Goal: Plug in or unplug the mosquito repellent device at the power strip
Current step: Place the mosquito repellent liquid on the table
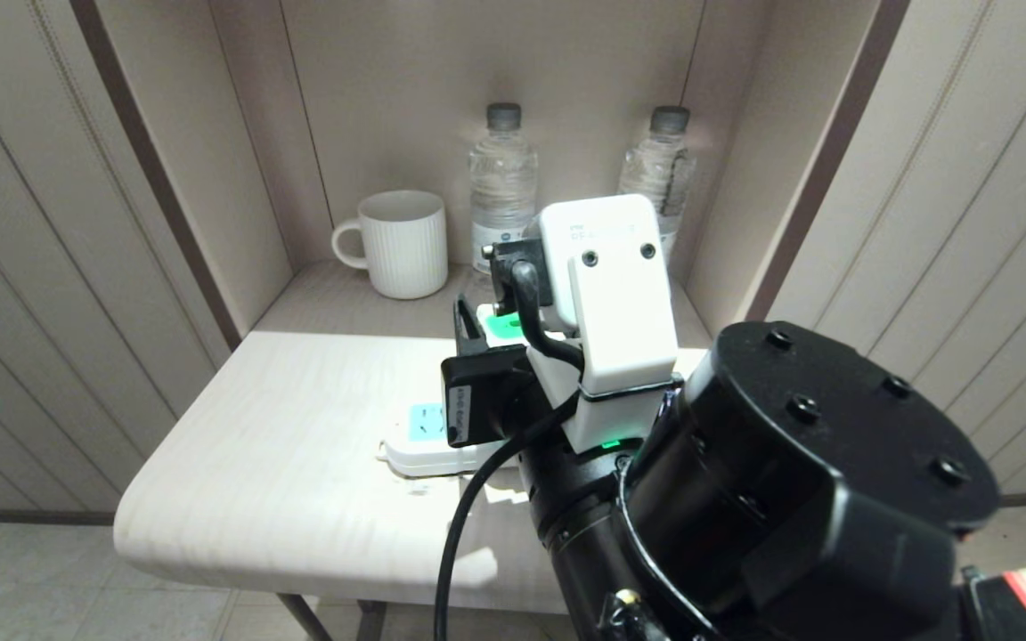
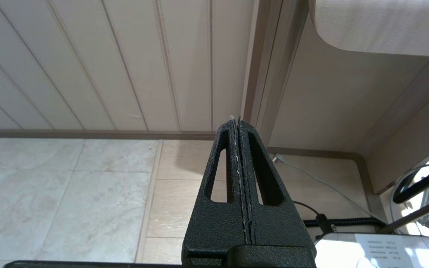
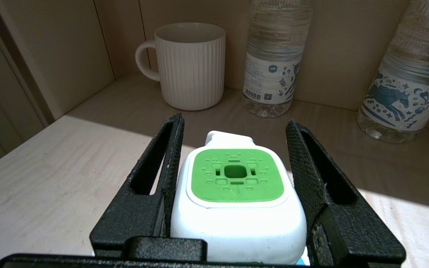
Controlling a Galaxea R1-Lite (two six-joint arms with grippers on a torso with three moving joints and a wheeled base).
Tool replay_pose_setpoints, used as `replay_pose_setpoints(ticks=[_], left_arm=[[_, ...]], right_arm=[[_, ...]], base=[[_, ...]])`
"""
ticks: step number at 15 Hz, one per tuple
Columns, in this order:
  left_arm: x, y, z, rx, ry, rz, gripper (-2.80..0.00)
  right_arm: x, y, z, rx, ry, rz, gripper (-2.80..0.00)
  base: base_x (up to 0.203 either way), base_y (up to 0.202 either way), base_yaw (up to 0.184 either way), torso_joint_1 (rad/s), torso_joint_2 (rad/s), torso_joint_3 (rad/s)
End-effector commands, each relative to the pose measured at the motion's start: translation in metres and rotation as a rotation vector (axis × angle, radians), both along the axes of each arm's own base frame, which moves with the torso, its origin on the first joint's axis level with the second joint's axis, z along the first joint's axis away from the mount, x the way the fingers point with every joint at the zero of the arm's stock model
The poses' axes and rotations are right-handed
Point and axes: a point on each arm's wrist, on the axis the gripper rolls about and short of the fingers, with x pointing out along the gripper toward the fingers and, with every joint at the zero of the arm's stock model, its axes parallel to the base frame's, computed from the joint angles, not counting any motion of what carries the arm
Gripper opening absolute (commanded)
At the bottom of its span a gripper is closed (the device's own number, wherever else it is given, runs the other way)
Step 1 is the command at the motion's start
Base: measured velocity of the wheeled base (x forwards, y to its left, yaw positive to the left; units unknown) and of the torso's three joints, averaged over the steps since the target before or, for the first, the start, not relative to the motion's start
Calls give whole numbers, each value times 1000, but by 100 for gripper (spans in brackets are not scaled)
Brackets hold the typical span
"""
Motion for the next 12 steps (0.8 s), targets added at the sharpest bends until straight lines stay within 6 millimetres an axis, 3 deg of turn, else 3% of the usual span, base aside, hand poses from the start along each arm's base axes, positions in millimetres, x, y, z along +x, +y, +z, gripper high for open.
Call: replay_pose_setpoints(ticks=[1, 12], left_arm=[[0, 0, 0, 0, 2, 0, -280], [0, 0, 0, 0, 2, -1, -280]], right_arm=[[1, 2, -1, 15, -6, -6, -280], [6, 8, -7, 20, -9, -12, -280]], base=[[0, 0, 0, 0, 0, 0], [0, 0, 0, 0, 0, 0]])
